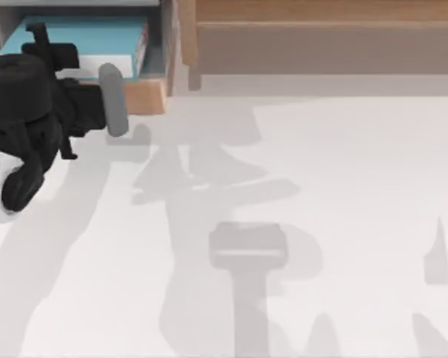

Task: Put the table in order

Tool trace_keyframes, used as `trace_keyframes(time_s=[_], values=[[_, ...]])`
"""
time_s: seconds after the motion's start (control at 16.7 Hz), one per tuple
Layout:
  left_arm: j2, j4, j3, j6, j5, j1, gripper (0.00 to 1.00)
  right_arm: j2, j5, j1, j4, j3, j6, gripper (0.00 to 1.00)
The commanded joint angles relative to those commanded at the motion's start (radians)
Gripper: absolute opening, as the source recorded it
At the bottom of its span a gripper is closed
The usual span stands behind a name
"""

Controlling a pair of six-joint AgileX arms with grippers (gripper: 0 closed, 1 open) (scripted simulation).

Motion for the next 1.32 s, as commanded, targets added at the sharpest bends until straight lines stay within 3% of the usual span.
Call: trace_keyframes(time_s=[0.54,1.32], values=[[0.076,-0.008,0.087,0.003,0.011,0.017,0.0,0.0,0.0,0.0,0.0,0.0,0.0,1.0],[0.076,-0.008,0.087,0.003,0.011,0.017,0.98,0.0,0.0,0.0,0.0,0.0,0.0,1.0]])
